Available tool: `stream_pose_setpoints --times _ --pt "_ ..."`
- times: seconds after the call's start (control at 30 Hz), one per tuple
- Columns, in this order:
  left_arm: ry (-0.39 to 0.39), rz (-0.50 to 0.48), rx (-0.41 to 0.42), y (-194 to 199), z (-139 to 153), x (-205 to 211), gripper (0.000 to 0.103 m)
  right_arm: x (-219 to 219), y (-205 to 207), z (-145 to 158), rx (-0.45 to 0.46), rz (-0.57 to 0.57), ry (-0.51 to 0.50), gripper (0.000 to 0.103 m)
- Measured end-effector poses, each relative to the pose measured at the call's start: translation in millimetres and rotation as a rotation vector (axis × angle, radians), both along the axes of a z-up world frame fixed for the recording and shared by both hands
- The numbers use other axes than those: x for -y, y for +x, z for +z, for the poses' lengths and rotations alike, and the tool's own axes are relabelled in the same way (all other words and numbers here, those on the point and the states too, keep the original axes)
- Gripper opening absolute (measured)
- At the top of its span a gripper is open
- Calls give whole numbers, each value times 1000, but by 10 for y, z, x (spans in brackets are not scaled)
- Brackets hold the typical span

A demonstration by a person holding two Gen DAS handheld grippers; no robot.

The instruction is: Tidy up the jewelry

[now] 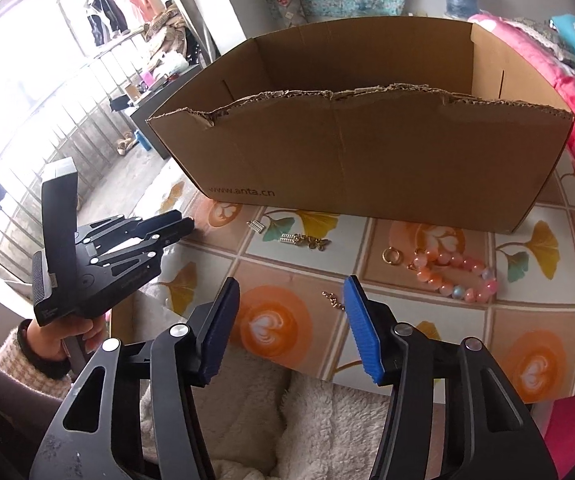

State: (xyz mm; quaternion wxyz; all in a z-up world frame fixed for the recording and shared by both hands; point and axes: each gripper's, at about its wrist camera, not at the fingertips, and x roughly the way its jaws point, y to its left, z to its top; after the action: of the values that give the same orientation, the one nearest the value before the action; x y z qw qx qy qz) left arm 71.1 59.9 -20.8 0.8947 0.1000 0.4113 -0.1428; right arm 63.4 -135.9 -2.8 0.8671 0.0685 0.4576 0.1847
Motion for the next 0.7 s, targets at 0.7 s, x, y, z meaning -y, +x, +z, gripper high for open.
stream_pose_setpoints --times 0.7 --pt "-18 -65 24 -74 -13 189 10 123 -133 58 57 27 -94 39"
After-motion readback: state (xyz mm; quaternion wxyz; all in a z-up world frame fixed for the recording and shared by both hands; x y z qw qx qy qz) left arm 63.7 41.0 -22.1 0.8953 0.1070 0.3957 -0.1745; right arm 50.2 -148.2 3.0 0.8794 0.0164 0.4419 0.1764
